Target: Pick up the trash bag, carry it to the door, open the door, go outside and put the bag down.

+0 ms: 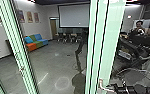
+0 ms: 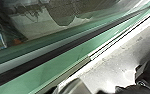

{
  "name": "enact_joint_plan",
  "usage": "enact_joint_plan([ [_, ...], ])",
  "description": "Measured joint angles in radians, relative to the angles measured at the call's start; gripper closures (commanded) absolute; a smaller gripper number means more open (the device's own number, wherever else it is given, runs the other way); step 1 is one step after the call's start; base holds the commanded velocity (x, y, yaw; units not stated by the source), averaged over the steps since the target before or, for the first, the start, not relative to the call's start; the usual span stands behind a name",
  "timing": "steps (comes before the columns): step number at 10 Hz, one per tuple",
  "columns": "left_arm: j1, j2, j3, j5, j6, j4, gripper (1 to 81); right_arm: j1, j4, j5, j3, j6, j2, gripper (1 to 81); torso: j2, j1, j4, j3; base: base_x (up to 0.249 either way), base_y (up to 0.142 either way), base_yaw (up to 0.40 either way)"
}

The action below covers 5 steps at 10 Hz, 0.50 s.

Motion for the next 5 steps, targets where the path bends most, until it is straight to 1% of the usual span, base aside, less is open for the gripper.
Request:
enact_joint_plan([
  [5, 0.000, 0.000, 0.000, -0.001, 0.000, 0.000, 81.1, -0.007, -0.006, -0.010, -0.051, 0.008, 0.041, 1.0, 0.000, -0.001, 0.000, 0.000, 0.000, 0.000, 0.000],
])
